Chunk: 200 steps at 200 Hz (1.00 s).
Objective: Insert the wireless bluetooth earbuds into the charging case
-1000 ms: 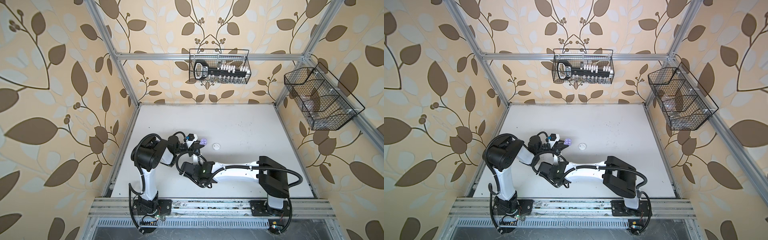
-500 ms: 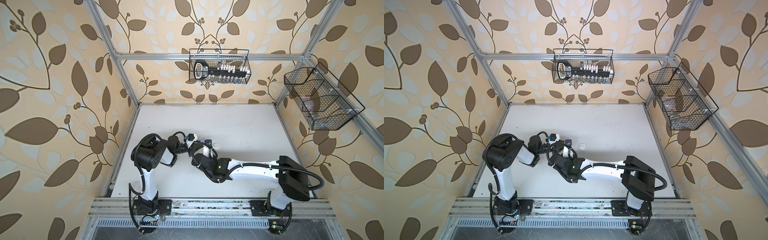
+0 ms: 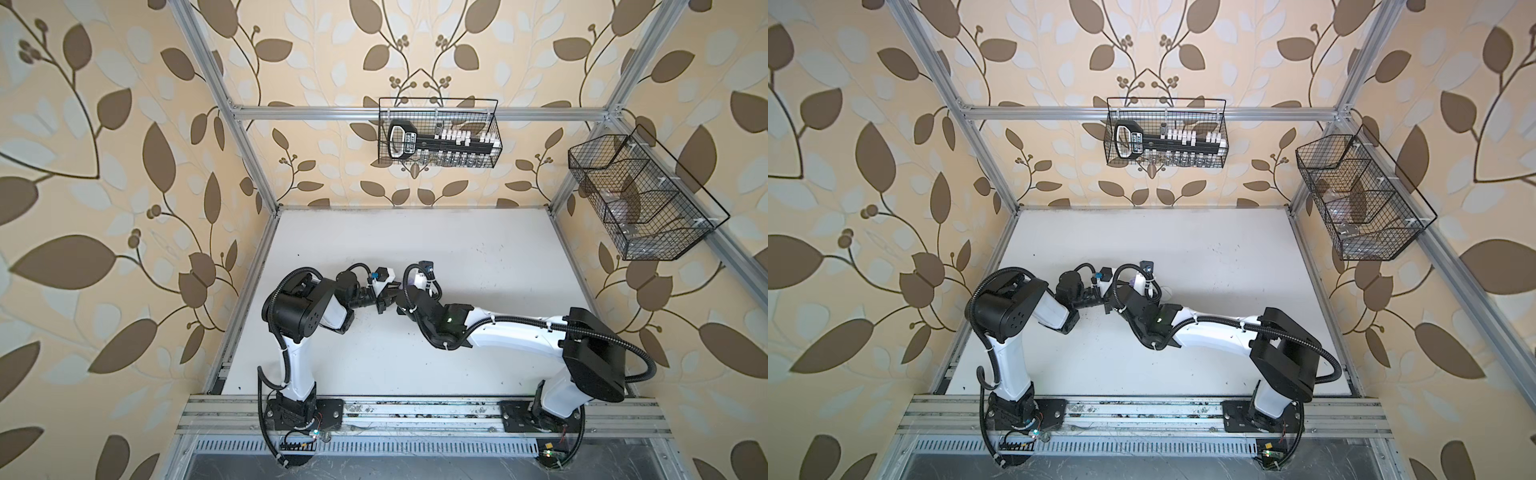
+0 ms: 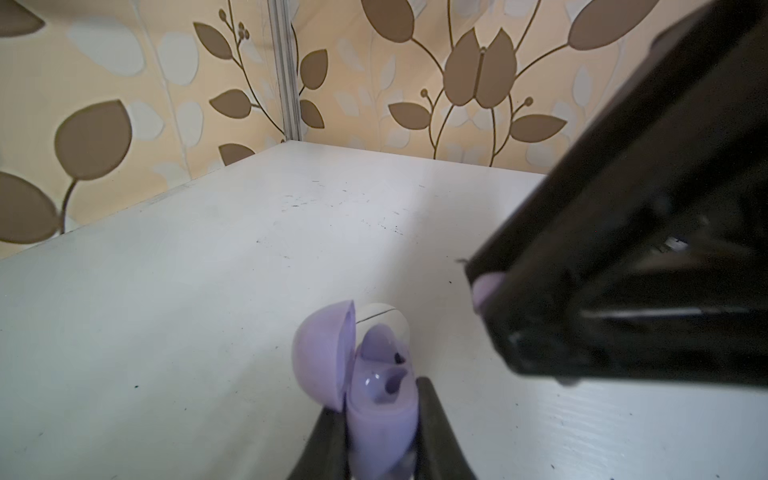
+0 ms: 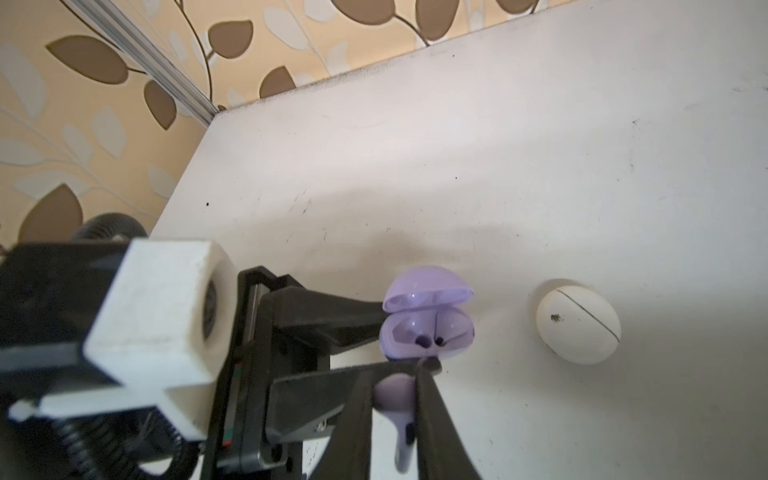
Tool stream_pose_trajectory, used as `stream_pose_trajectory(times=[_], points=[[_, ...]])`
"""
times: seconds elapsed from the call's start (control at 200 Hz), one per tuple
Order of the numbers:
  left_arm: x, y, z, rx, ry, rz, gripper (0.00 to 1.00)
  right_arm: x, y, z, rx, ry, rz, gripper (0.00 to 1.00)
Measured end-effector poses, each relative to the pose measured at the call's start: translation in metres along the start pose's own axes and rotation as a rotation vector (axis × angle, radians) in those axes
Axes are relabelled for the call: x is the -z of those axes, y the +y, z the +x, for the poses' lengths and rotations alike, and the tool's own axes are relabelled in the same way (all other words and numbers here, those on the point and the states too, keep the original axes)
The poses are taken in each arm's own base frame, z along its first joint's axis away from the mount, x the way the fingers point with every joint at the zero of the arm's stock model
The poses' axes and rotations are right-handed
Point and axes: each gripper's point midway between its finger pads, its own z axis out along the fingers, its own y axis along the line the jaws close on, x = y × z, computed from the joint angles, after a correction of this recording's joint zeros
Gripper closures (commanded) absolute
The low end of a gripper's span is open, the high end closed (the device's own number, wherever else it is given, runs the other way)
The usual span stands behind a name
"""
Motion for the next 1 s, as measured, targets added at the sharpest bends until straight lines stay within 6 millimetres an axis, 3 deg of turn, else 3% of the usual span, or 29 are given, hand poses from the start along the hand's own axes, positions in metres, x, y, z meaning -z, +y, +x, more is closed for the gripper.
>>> stream_pose_trajectory(times=[0.305,1.0], points=[[0.000,-0.001,0.000,0.000,0.000,0.005,0.86,-0.013,-0.002,-0.018,-0.030,-0.034,-0.019,0.82],[0.000,-0.001,0.000,0.001,0.000,0.005,0.86,-0.036,-0.004,-0.010,-0.044,-0.018,-0.033,0.82]])
